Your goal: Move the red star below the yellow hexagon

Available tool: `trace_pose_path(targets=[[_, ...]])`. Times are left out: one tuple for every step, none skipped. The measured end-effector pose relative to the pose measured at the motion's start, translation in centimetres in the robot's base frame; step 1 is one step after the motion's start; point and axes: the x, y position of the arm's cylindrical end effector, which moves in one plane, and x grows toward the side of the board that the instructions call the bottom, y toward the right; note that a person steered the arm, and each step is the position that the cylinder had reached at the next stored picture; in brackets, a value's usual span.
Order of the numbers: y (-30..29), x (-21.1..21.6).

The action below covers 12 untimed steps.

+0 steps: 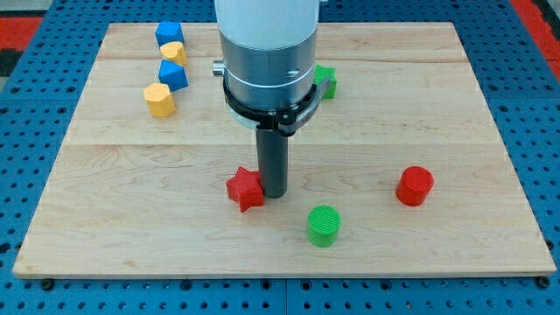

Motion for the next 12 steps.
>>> trace_pose_path(targets=[[-0.1, 0.0], [1.1, 1.2], [1.3, 2.1], [-0.2, 2.1], [-2.0, 1.0], [-4.0, 0.1], [-5.7, -0.8], [-8.2, -1.8], [-11.0, -1.8], [-12.4, -1.8], [-10.5, 0.6], [-11.7, 1.4]])
